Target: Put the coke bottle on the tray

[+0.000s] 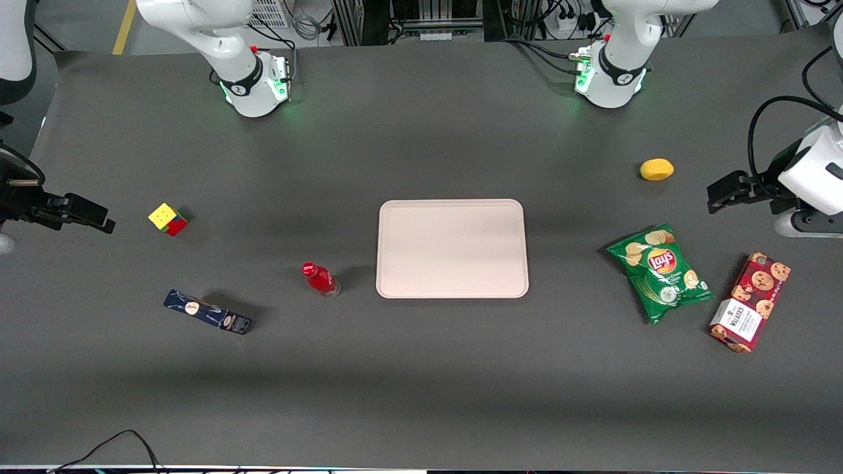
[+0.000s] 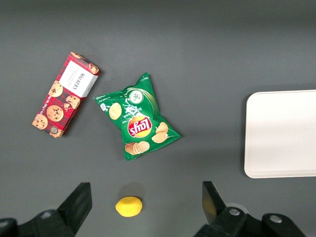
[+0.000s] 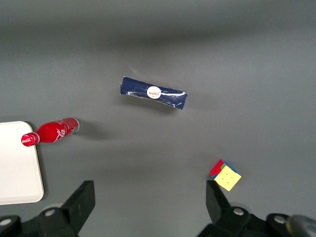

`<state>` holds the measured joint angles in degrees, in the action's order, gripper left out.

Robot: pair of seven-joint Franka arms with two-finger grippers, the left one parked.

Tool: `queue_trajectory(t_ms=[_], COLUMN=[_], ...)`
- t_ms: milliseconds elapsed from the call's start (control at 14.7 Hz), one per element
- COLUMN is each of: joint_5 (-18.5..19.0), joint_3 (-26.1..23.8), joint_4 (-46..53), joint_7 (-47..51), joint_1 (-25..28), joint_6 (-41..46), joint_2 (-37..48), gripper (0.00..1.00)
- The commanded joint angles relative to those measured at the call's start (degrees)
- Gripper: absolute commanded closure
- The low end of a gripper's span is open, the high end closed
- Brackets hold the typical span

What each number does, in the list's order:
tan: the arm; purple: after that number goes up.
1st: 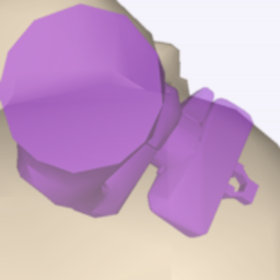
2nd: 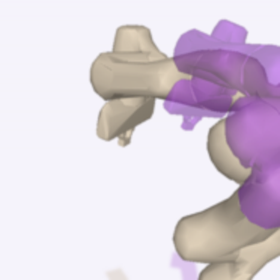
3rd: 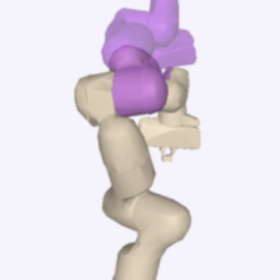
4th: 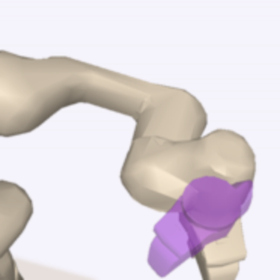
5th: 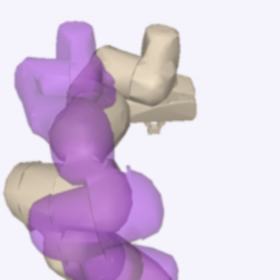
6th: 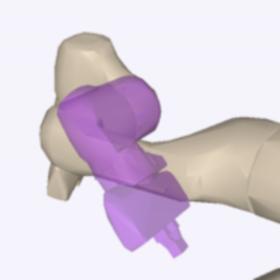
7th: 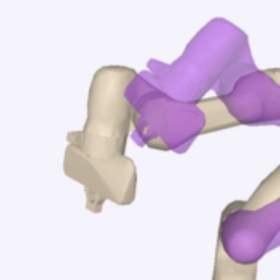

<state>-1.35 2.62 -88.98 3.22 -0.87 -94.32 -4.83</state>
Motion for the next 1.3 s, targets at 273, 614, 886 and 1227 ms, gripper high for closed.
queue_trajectory(t_ms=[273, 614, 886, 1227], joint_5=[0.83, 0.74, 0.65, 0.47], joint_3=[-0.78, -0.78, -0.78, 1.06], joint_4=[1.53, 1.18, 1.27, 1.09], joint_7=[-0.58, -0.41, -1.11, 1.88], joint_1=[-1.06, -0.98, -0.28, 8.22], joint_6=[1.24, 1.33, 1.33, 1.33], joint_2=[-0.53, -0.27, -0.44, 0.08], gripper=[0.00, 0.00, 0.00, 0.00])
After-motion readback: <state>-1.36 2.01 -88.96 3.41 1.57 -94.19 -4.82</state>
